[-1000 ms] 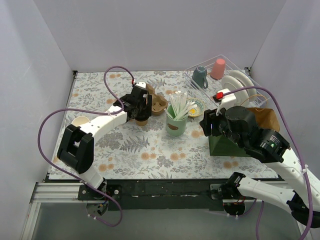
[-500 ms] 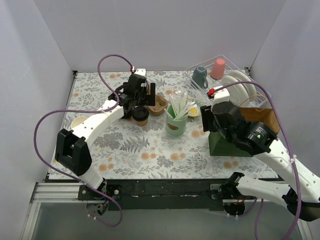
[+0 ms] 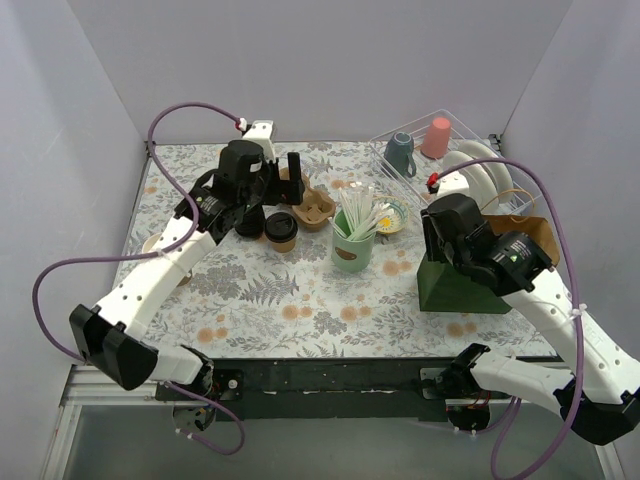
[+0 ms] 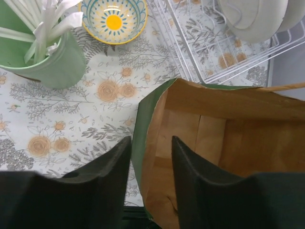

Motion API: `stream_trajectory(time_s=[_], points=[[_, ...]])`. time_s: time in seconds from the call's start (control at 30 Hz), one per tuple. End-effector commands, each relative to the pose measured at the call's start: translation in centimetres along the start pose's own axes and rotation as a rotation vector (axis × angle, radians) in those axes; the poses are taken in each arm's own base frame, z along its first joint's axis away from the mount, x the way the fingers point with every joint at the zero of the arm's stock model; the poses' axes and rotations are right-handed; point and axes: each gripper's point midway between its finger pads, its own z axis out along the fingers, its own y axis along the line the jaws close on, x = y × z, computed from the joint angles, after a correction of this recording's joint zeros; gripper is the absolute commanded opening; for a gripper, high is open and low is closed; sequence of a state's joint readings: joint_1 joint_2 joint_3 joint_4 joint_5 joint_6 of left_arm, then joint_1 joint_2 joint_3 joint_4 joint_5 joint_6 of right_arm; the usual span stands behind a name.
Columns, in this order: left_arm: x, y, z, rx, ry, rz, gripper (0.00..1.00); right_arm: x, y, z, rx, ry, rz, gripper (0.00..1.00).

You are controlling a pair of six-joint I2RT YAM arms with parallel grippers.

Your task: Pack the takeout coffee

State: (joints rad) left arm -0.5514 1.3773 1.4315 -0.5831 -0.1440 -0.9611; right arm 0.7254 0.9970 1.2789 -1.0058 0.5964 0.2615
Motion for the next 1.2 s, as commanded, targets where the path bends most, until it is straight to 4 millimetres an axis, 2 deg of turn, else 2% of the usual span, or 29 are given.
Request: stream_trajectory(time_s=[0.0, 0.03, 0.1, 0.17, 0.2, 0.33, 0.43, 0.5, 0.6, 0.73, 0.77, 0.8, 0.87, 0.9, 1.07, 1.17], points=[[-0.1, -0.2, -2.0, 0.042, -0.019, 0.002, 0.98, 0.6, 0.8, -0.4, -0.061, 0.027, 0.008, 0.27], [0.1, -0.1, -2.2, 0.041, -0.013, 0.006, 0.98, 0.8, 1.2, -0.7, -0.089, 0.04, 0.005, 0.21], [0.6, 0.1, -2.3, 0.036, -0.002, 0.007, 0.98, -0.1, 1.7, -1.7, -0.139, 0.025, 0.023, 0.06], [0.9, 0.4, -2.6, 0.024, 0.005, 0.009, 0.98, 0.0, 2.7, -2.7, -0.22, 0.033, 0.028, 0.01], [0.7, 0.5, -2.9, 0.021, -0.002, 0.006, 0.98, -0.2, 2.9, -3.5, -0.254, 0.024, 0.04, 0.01], [0.1, 0.7, -4.2, 0.015, -0.028, 0.009, 0.98, 2.0, 4.4, -5.6, -0.397, 0.104, 0.033, 0.01], [-0.4, 1.0, -5.0, 0.002, -0.047, 0.008, 0.98, 3.4, 5.2, -6.5, -0.46, 0.166, 0.043, 0.01], [-0.6, 1.0, -5.4, 0.004, -0.057, 0.002, 0.98, 3.4, 5.6, -7.1, -0.493, 0.157, 0.065, 0.01], [-0.7, 1.2, -5.9, 0.0, -0.065, -0.009, 0.98, 2.4, 6.9, -8.2, -0.58, 0.109, 0.142, 0.01], [-0.5, 1.8, -6.6, -0.026, -0.064, -0.012, 0.98, -0.4, 10.6, -9.8, -0.798, 0.021, 0.274, 0.01], [-0.3, 2.0, -6.7, -0.036, -0.058, -0.009, 0.98, -0.1, 11.3, -9.5, -0.821, 0.042, 0.319, 0.01], [-0.7, 2.4, -7.1, -0.054, -0.07, -0.009, 0.98, -1.5, 12.0, -10.0, -0.873, -0.016, 0.348, 0.01], [-0.5, 2.8, -7.3, -0.078, -0.068, -0.006, 0.98, -1.3, 12.8, -9.6, -0.904, -0.006, 0.381, 0.01], [-0.6, 3.1, -7.6, -0.086, -0.076, -0.007, 0.98, -2.0, 13.3, -9.8, -0.926, -0.026, 0.408, 0.01], [-0.8, 3.8, -8.0, -0.128, -0.087, -0.012, 0.98, -3.3, 14.7, -9.4, -0.953, -0.053, 0.473, 0.01], [-0.8, 4.1, -7.8, -0.149, -0.077, -0.012, 0.98, -4.8, 15.9, -9.6, -0.99, -0.088, 0.525, 0.04]])
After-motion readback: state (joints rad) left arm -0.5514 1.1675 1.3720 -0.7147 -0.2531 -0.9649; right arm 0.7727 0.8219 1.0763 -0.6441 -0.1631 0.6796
